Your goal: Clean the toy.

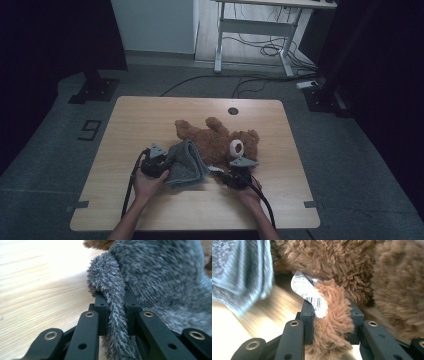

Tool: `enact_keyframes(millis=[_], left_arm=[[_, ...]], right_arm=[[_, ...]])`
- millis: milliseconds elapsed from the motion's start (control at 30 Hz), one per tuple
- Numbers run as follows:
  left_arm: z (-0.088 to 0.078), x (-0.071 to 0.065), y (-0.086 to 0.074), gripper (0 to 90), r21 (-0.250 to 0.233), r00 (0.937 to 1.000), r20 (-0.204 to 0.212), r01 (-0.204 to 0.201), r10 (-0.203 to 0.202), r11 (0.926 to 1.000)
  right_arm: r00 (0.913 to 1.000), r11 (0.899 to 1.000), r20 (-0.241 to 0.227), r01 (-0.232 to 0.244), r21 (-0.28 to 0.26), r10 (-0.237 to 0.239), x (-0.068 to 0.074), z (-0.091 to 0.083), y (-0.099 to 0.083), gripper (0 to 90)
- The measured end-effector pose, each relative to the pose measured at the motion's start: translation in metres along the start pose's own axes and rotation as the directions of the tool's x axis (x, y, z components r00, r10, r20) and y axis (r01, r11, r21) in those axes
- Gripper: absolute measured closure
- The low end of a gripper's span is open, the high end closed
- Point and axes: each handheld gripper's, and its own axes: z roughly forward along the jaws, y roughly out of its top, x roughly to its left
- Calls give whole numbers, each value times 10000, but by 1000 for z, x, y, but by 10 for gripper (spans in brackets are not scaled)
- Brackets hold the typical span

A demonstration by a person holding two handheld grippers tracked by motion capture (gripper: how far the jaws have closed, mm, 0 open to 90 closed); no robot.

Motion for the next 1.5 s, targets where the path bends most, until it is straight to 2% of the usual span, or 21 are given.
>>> enact_keyframes(millis=[133, 167, 233, 333, 433, 467, 500, 567, 667, 700, 767, 867, 900, 933, 967, 1000, 1033, 1100, 1133, 1233, 1500], left_arm=[[-2, 7, -9, 776, 264, 9996, -261, 69, -62, 9996], [-3, 10, -13, 776, 399, 9996, -242, 182, -173, 9990], [-10, 11, -18, 777, 327, 9999, -19, 122, -121, 9994], [-21, 9, -11, 784, -117, 9995, 261, 175, -172, 9998], [-33, 1, 7, 793, -634, 9970, 768, 113, -64, 9979], [-33, 1, 7, 794, -634, 9970, 768, 113, -64, 9979], [-36, -9, 19, 795, -897, 9940, 1078, -61, 158, 9959], [-37, -15, 24, 795, -1001, 9923, 1208, -152, 274, 9949], [-33, -35, 40, 796, -1275, 9832, 1705, -437, 653, 9909], [-28, -47, 48, 796, -1329, 9779, 1908, -609, 859, 9893], [-20, -60, 58, 795, -1343, 9716, 2156, -697, 978, 9885], [0, -79, 71, 795, -1286, 9651, 2401, -752, 1046, 9888], [0, -79, 71, 795, -1286, 9651, 2401, -752, 1046, 9888], [16, -91, 78, 795, -1056, 9603, 2591, -787, 1038, 9913], [25, -96, 80, 794, -900, 9595, 2595, -894, 1100, 9919], [31, -99, 80, 795, -765, 9591, 2603, -942, 1111, 9926], [41, -103, 80, 794, -514, 9617, 2496, -1033, 1130, 9933], [52, -104, 76, 794, -240, 9674, 2279, -1075, 1101, 9939], [55, -102, 74, 794, -212, 9682, 2287, -996, 1018, 9948], [54, -98, 70, 795, -257, 9689, 2261, -968, 1001, 9950], [31, -80, 56, 794, -407, 9792, 1529, -1285, 1333, 9909]], right_arm=[[10000, 10000, -24, -47, -1, 47, -1, 0, 0, 670], [10000, 10000, -52, -67, -1, 67, -1, 0, 0, 670], [9999, 10000, -91, -94, 7, 94, -2, 0, 0, 669], [9999, 9999, -105, -121, 3, 121, -2, 0, 0, 669], [9999, 9999, -98, -118, 12, 118, -2, 0, 0, 668], [9999, 9999, -98, -118, 12, 118, -2, 0, 0, 668], [9999, 9999, -87, -120, 8, 120, -1, 0, 0, 668], [9999, 9999, -89, -122, 8, 122, -1, 0, 0, 668], [9998, 9999, -117, -151, 14, 151, -2, -1, 0, 668], [9998, 9999, -131, -168, 14, 169, -2, -1, 0, 668], [9998, 9999, -139, -172, 13, 172, -2, -1, 0, 668], [9998, 9999, -138, -165, 11, 165, -2, -1, -1, 667], [9998, 9999, -138, -165, 11, 165, -2, -1, -1, 667], [9997, 9998, -155, -213, 17, 213, -1, -1, 0, 667], [9997, 9998, -147, -200, 23, 200, -2, -1, -1, 667], [9997, 9998, -148, -209, 25, 210, -2, -1, -1, 668], [9997, 9998, -139, -216, 15, 216, -1, -1, -1, 668], [9998, 9999, -142, -169, 23, 170, -2, -2, -1, 668], [9997, 9998, -139, -181, 12, 181, -2, -2, -1, 668], [9998, 9998, -120, -185, 18, 185, -1, -2, -1, 669], [9996, 9996, -84, -286, 31, 287, -1, -2, -2, 678]])
